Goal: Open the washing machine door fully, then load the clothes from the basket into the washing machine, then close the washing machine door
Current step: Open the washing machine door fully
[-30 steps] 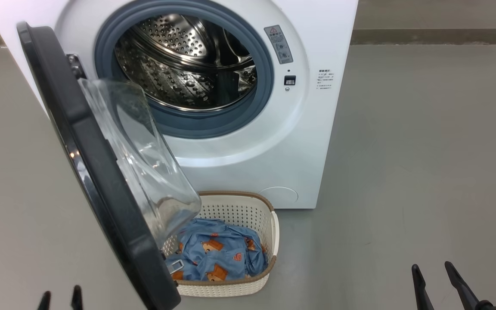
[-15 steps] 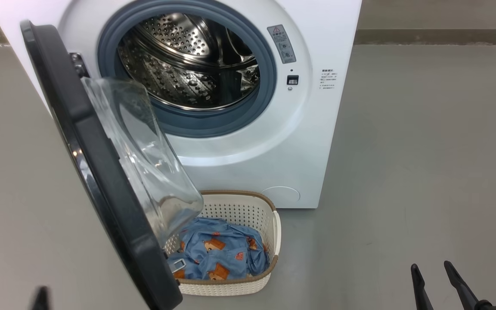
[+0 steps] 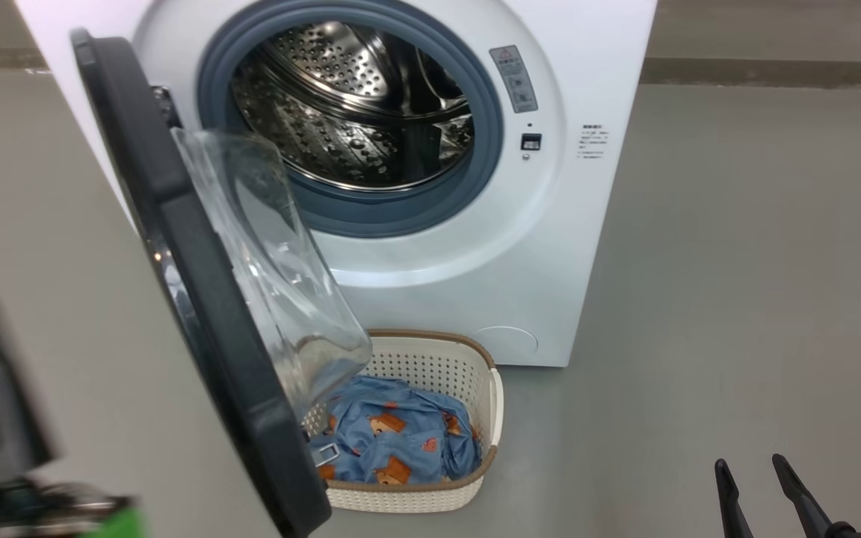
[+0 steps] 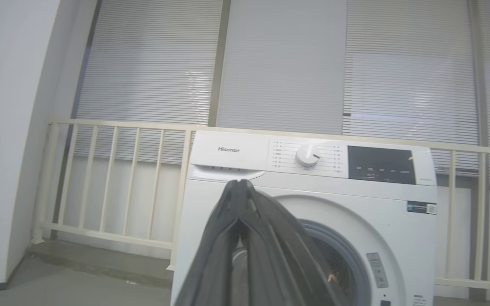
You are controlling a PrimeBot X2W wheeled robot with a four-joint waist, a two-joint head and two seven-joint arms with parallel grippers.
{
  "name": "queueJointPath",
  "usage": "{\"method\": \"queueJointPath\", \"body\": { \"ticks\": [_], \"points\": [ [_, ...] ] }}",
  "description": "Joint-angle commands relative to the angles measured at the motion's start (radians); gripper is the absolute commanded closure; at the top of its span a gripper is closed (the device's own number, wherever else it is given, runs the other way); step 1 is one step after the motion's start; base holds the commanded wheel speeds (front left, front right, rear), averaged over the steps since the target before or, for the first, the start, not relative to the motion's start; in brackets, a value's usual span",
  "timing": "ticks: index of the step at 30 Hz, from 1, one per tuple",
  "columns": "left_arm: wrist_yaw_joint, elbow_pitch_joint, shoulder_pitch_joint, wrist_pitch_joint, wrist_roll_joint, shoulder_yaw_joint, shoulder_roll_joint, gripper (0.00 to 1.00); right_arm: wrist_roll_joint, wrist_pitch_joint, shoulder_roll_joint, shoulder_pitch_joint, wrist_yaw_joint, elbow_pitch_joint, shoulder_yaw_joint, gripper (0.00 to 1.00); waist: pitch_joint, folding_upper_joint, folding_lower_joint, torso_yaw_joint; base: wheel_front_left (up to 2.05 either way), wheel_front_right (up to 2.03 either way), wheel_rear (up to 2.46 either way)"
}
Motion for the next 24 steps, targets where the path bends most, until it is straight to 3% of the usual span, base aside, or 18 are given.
{"method": "queueJointPath", "body": {
  "ticks": [1,5,6,7,10,12,17,24],
  "points": [
    [-0.01,-0.077,-0.051,-0.005,0.014,-0.036,0.012,1.0,-0.003,-0.012,-0.013,-0.017,0.003,-0.023,0.021,0.0,-0.008,0.0,0.0,0.013,0.0,0.0,0.0],
    [-0.04,-0.158,-0.068,0.007,0.034,-0.284,0.012,1.0,0.0,-0.012,-0.013,-0.015,0.003,-0.017,0.031,0.0,-0.016,0.0,0.0,0.025,0.0,0.0,0.0],
    [-0.04,-0.158,-0.068,0.007,0.034,-0.284,0.012,1.0,0.0,-0.012,-0.013,-0.015,0.003,-0.017,0.031,0.0,-0.016,0.0,0.0,0.025,0.0,0.0,0.0],
    [-0.045,-0.158,-0.07,0.023,0.031,-0.346,0.012,1.0,0.002,-0.012,-0.013,-0.016,0.003,-0.015,0.034,0.0,-0.018,0.0,0.0,0.027,0.0,0.0,0.0],
    [-0.053,-0.107,-0.063,0.08,-0.071,-0.516,0.012,1.0,0.008,-0.012,-0.013,-0.02,0.003,-0.01,0.047,0.0,-0.022,0.0,0.0,0.028,0.0,0.0,0.0],
    [-0.05,-0.044,-0.061,0.109,-0.108,-0.576,0.012,1.0,0.012,-0.012,-0.013,-0.021,0.003,-0.004,0.059,0.0,-0.023,0.0,0.0,0.027,0.0,0.0,0.0],
    [-0.022,0.15,-0.047,0.149,-0.231,-0.645,0.012,1.0,0.022,-0.012,-0.013,-0.02,0.003,0.004,0.072,0.0,-0.019,0.0,0.0,0.022,0.0,0.0,0.0],
    [0.007,0.403,-0.076,0.12,-0.25,-0.645,0.014,1.0,0.026,-0.012,-0.013,-0.028,0.003,0.009,0.074,0.0,-0.006,0.0,0.0,0.014,0.0,0.0,0.0]
  ]
}}
